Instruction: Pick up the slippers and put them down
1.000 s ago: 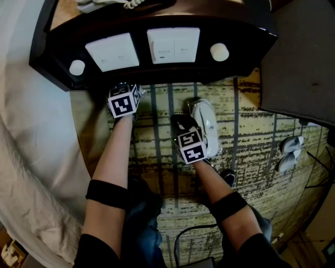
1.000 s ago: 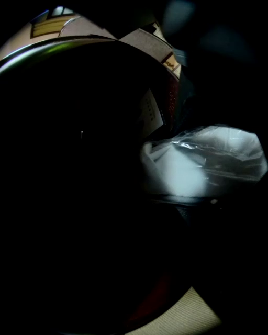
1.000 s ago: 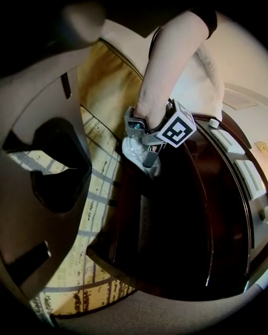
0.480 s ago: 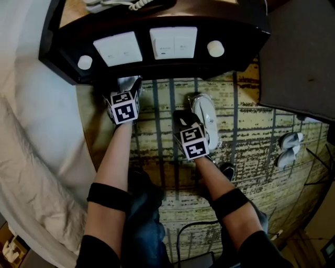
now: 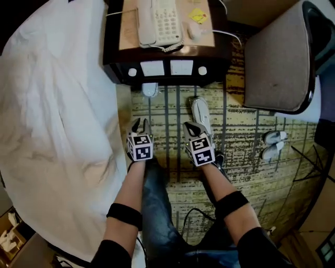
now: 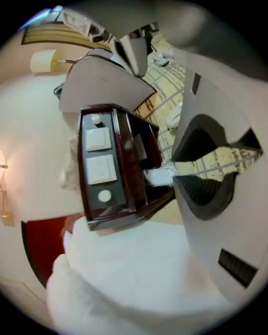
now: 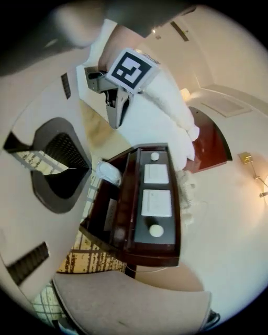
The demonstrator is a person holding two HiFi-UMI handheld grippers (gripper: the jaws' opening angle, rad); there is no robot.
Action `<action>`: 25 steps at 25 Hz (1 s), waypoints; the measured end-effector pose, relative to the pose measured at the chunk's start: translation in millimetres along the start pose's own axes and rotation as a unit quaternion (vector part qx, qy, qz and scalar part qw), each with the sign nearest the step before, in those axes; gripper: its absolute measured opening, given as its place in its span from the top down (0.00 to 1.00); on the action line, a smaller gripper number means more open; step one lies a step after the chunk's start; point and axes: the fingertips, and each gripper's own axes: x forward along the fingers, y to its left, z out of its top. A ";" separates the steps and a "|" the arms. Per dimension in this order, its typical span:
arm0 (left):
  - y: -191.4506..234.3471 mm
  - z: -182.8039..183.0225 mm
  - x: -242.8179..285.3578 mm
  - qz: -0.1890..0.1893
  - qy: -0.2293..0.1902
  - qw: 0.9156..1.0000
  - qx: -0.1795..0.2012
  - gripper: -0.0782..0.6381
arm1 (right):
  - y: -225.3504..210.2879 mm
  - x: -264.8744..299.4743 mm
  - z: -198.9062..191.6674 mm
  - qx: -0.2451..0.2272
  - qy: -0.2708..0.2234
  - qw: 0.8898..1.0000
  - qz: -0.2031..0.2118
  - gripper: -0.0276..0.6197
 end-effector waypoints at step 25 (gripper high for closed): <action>-71.8 197.7 -458.4 -0.084 -0.144 0.986 0.008 0.90 | 41.9 -406.5 169.6 -0.035 -0.075 0.996 -0.037 0.95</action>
